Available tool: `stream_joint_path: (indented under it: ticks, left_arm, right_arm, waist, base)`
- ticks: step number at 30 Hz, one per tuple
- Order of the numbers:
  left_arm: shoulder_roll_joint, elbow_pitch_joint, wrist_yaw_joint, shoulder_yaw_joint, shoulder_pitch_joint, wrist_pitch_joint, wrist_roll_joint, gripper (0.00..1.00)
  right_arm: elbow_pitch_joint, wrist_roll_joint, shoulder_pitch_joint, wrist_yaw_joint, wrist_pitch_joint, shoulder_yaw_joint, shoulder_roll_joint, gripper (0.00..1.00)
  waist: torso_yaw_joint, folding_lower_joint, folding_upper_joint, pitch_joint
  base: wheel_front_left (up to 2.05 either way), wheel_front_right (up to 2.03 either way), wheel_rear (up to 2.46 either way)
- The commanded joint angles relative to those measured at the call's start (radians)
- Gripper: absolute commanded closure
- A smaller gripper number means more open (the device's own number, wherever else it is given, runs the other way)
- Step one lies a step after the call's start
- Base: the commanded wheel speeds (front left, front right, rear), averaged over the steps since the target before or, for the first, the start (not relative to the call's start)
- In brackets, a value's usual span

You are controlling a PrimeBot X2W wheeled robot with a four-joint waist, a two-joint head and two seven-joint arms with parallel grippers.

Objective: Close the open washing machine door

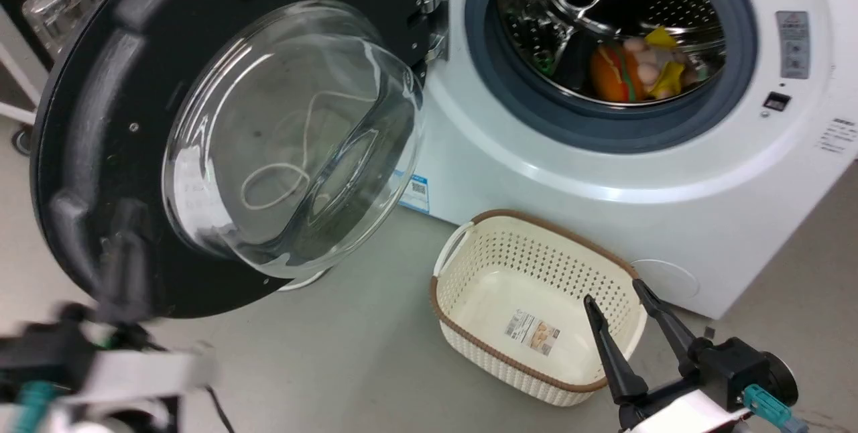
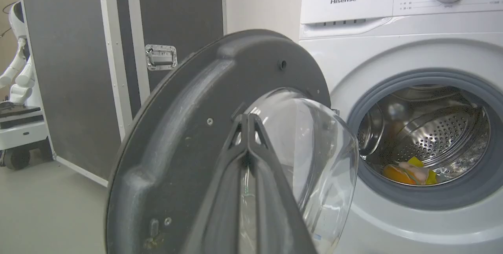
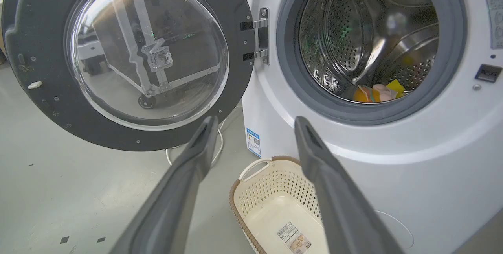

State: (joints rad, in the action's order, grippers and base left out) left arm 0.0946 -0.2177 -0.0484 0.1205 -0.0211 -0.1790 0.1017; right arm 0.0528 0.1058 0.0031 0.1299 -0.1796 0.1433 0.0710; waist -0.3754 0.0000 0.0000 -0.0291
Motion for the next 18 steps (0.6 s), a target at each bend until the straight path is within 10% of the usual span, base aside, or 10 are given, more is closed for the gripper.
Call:
stream_joint_path:
  ticks: [1, 9, 18]
  left_arm:
    - [0.022, -0.015, -0.012, 0.029, -0.034, -0.010, 0.018, 1.00]
    - [0.171, 0.097, -0.030, 0.227, -0.249, 0.018, 0.215, 1.00]
    - [0.289, 0.413, 0.001, 0.386, -0.469, 0.281, 0.528, 1.00]
  right_arm:
    - [-0.007, 0.001, 0.014, 0.001, -0.009, -0.001, 0.005, 0.00]
    - [-0.034, 0.000, 0.014, 0.001, -0.014, -0.005, 0.020, 0.00]
    - [-0.033, 0.007, -0.010, 0.001, -0.031, 0.013, 0.029, 0.00]
  waist:
    - [-0.012, 0.0000, 0.0000, -0.012]
    - [-0.028, 0.0000, 0.0000, -0.058]
    - [-0.019, 0.0000, 0.0000, -0.107]
  base:
    - [0.00, 0.00, 0.00]
    - [0.00, 0.00, 0.00]
    - [0.00, 0.00, 0.00]
